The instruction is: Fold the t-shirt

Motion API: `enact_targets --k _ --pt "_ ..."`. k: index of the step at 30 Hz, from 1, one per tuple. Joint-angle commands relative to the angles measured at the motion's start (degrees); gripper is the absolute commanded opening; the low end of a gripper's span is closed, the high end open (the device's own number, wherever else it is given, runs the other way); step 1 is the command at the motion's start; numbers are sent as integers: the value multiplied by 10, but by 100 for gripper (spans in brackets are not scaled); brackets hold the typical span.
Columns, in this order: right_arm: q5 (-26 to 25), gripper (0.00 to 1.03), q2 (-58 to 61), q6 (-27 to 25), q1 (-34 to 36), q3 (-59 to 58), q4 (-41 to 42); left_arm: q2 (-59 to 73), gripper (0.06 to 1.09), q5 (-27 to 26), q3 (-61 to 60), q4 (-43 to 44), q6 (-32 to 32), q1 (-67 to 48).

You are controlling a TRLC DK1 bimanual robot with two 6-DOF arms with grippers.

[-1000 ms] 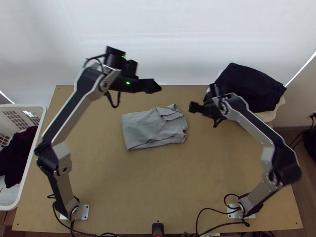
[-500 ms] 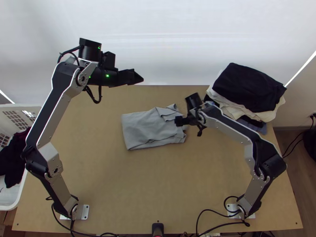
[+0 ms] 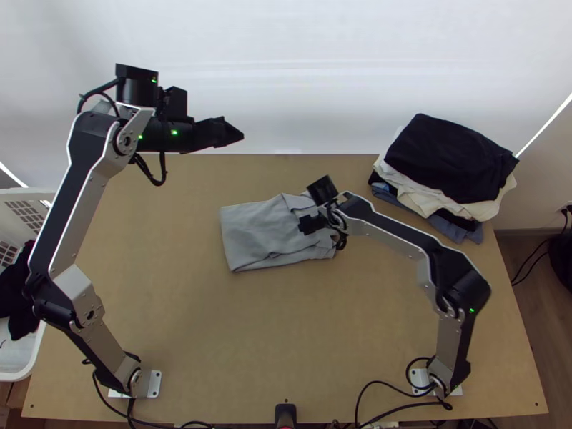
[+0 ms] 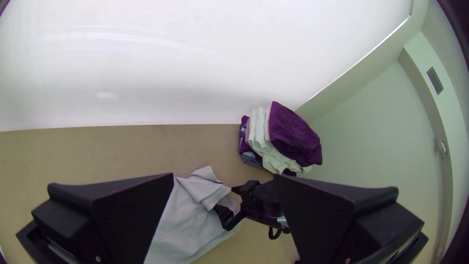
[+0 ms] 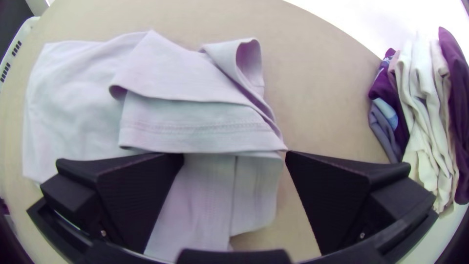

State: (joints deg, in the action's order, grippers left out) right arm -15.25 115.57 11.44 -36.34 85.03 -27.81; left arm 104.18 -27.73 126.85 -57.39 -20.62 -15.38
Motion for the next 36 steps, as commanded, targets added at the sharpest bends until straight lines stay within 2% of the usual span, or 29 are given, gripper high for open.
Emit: enact_targets --k 1,10,21,25,29,31,32,36 --pt "-16 99 35 -7 -6 43 14 -21 105 4 -11 -6 -6 8" --pt "-27 99 68 11 8 132 14 -24 105 4 -12 -9 5 11" --pt "-43 99 99 18 28 180 13 -19 105 4 -11 -9 12 14" --pt "-79 99 135 38 46 218 11 -18 105 4 -12 -9 13 15" --pt "-78 99 135 72 63 246 -15 -18 105 4 -12 -9 15 20" --pt "-56 99 124 111 69 266 -68 -18 105 3 -10 -9 17 21" --pt "-23 99 117 132 75 274 -99 -18 105 3 -10 -9 17 22" --pt "193 99 96 219 118 293 -206 -18 105 4 -10 -9 18 22"
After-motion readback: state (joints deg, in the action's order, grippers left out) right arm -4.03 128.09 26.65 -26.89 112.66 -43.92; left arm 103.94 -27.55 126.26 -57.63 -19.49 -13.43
